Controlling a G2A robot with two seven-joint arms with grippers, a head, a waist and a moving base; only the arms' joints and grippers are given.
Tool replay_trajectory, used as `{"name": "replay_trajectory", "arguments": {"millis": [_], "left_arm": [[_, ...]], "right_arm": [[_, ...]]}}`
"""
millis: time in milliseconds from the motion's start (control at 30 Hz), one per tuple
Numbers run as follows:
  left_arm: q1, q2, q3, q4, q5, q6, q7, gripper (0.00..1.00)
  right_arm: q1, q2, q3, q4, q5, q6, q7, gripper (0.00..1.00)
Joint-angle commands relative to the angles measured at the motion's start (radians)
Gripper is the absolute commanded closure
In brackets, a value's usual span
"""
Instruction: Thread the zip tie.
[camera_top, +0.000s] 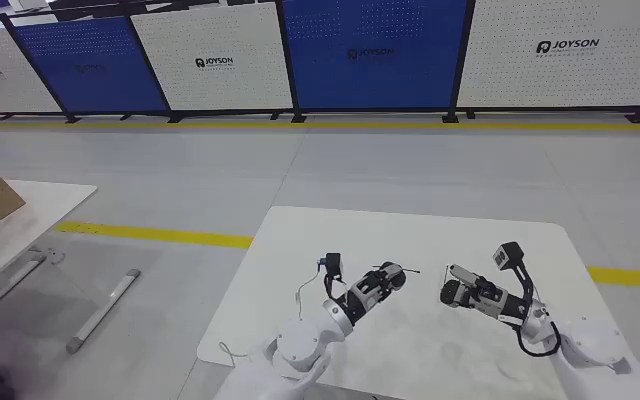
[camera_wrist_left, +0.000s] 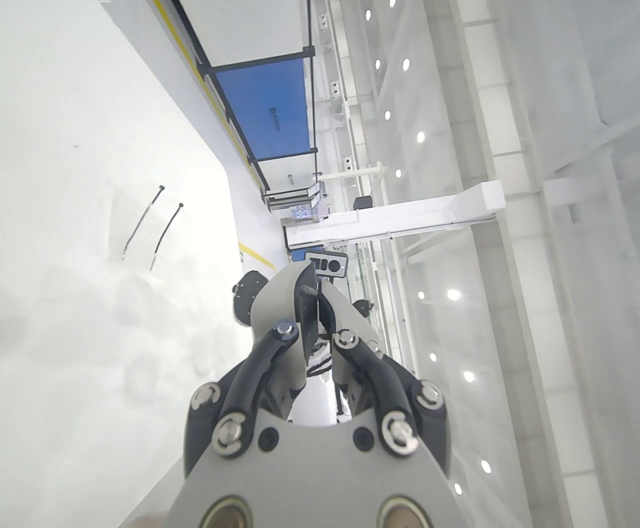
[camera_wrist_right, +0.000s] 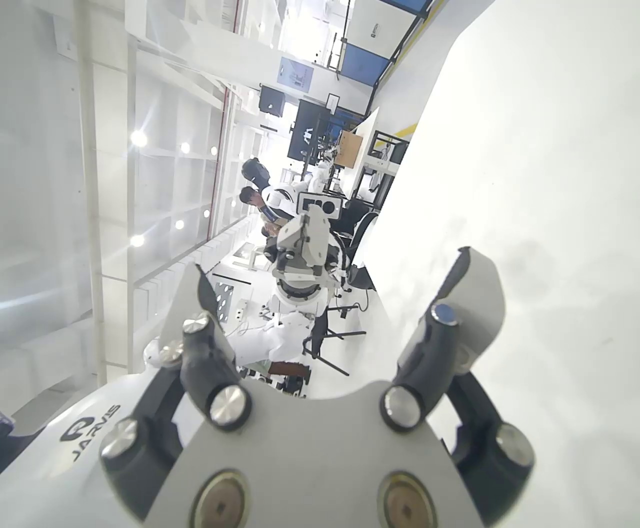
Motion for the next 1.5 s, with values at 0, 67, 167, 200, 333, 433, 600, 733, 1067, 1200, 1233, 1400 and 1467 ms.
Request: {"name": "replay_trajectory", "arguments": {"millis": [0, 67, 167, 200, 333, 433, 600, 733, 1067, 1200, 1233, 1400, 1467], "left_arm": [[0.017, 0.005, -0.037, -0.023, -0.068, -0.019, -0.039, 1.0], [0.031, 0.012, -0.078, -0.048, -0.073, -0.05, -0.06, 1.0], [0.058, 0.024, -0.136, -0.106, -0.073, -0.08, -0.109, 1.0], [0.072, 0.028, -0.153, -0.135, -0.07, -0.091, -0.129, 1.0], [0.108, 0.035, -0.185, -0.211, -0.065, -0.116, -0.149, 1.0], [0.108, 0.035, -0.185, -0.211, -0.065, -0.116, -0.149, 1.0], [0.108, 0.035, -0.185, -0.211, -0.065, -0.116, -0.149, 1.0], [0.111, 0.032, -0.17, -0.207, -0.149, -0.124, -0.161, 1.0], [0.126, 0.035, -0.23, -0.232, -0.234, -0.246, -0.225, 1.0], [0.126, 0.035, -0.23, -0.232, -0.234, -0.246, -0.225, 1.0], [0.126, 0.035, -0.23, -0.232, -0.234, -0.246, -0.225, 1.0], [0.119, 0.036, -0.23, -0.23, -0.201, -0.239, -0.211, 1.0], [0.115, 0.037, -0.228, -0.217, -0.14, -0.231, -0.197, 1.0]], "right_arm": [[0.0, 0.0, 0.0, 0.0, 0.0, 0.0, 0.0, 0.0], [0.0, 0.0, 0.0, 0.0, 0.0, 0.0, 0.0, 0.0], [0.0, 0.0, 0.0, 0.0, 0.0, 0.0, 0.0, 0.0], [0.0, 0.0, 0.0, 0.0, 0.0, 0.0, 0.0, 0.0], [0.0, 0.0, 0.0, 0.0, 0.0, 0.0, 0.0, 0.0], [0.0, 0.0, 0.0, 0.0, 0.0, 0.0, 0.0, 0.0], [0.0, 0.0, 0.0, 0.0, 0.0, 0.0, 0.0, 0.0], [0.0, 0.0, 0.0, 0.0, 0.0, 0.0, 0.0, 0.0], [0.0, 0.0, 0.0, 0.0, 0.0, 0.0, 0.0, 0.0], [0.0, 0.0, 0.0, 0.0, 0.0, 0.0, 0.0, 0.0], [0.0, 0.0, 0.0, 0.0, 0.0, 0.0, 0.0, 0.0], [0.0, 0.0, 0.0, 0.0, 0.0, 0.0, 0.0, 0.0], [0.0, 0.0, 0.0, 0.0, 0.0, 0.0, 0.0, 0.0]]}}
